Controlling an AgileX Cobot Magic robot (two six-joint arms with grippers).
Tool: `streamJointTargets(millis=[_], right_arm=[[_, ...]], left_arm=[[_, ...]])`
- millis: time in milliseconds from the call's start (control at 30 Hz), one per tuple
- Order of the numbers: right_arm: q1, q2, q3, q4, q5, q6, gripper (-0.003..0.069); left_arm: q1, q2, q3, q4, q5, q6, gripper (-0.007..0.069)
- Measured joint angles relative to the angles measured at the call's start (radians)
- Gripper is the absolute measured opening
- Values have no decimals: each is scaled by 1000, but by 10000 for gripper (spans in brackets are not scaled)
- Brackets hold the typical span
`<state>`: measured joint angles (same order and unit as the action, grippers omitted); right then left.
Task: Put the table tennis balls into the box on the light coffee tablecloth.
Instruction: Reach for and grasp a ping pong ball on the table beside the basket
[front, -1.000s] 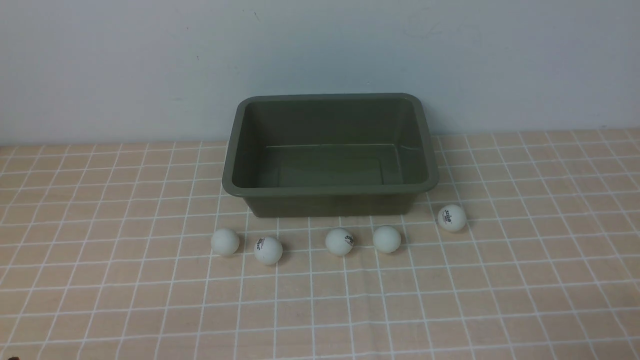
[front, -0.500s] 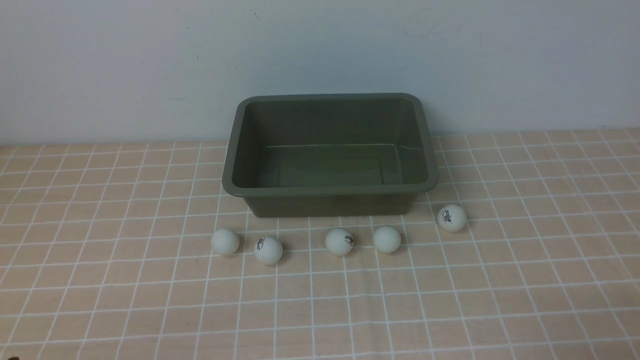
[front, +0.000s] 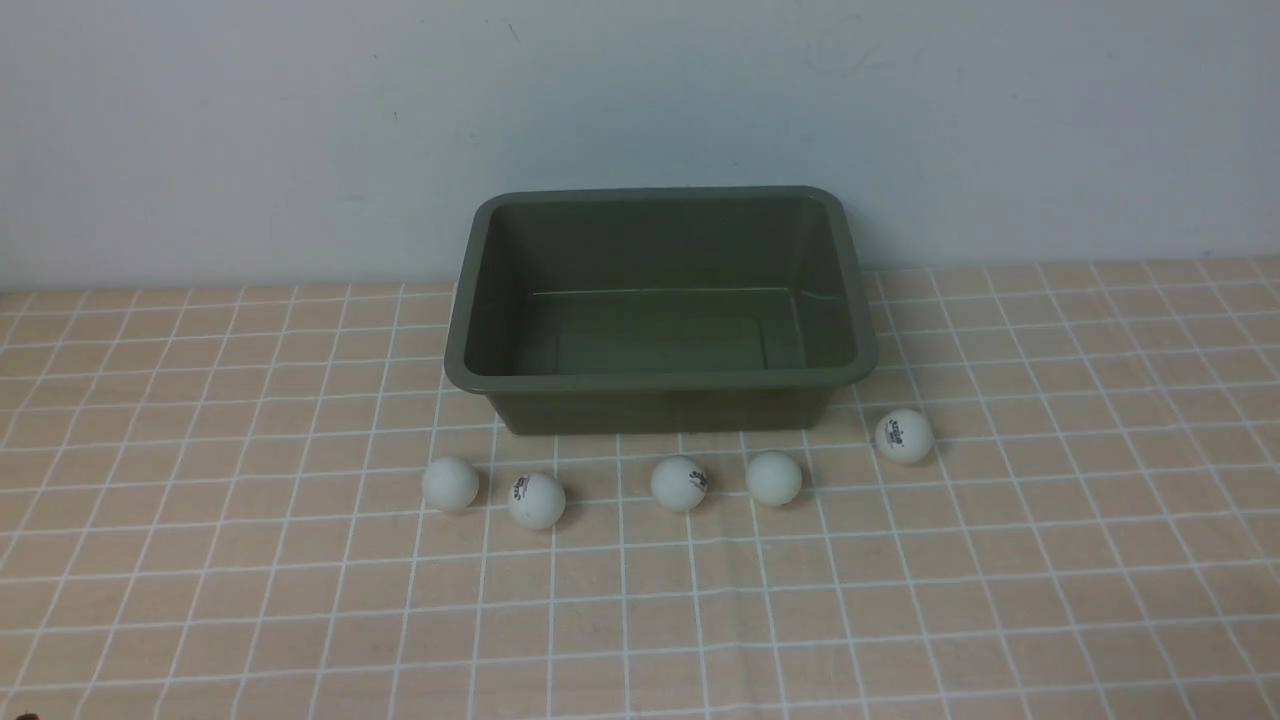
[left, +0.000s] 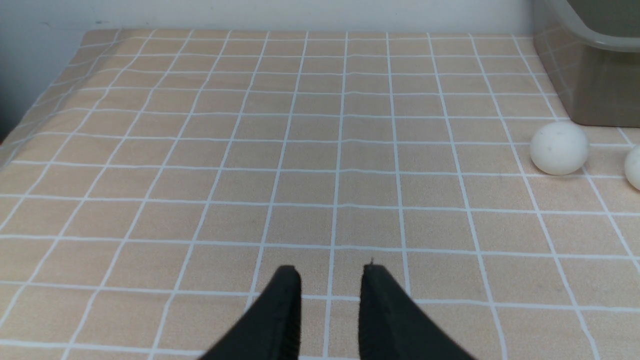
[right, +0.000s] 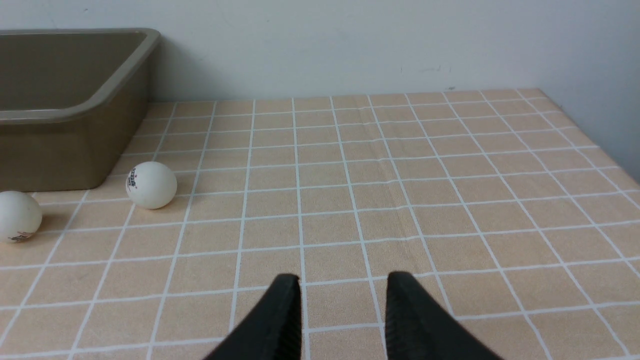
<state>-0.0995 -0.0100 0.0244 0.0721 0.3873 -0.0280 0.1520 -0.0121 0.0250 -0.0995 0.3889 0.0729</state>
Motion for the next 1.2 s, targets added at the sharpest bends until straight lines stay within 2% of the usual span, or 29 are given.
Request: streamJointTargets(millis=[167,333,400,600,1200], right_arm=[[0,0,-3,23,-24,0,231],[0,0,-159,75,10,0,231],[0,0,-296,86,80,0,231],[0,0,-465,106,282,1,231],[0,-1,-483,140,351,4,231]], left_arm=[[0,0,0,0,0,0,120],[0,0,0,0,0,0,120],[0,0,0,0,0,0,120],[0,0,0,0,0,0,120],[0,0,0,0,0,0,120]])
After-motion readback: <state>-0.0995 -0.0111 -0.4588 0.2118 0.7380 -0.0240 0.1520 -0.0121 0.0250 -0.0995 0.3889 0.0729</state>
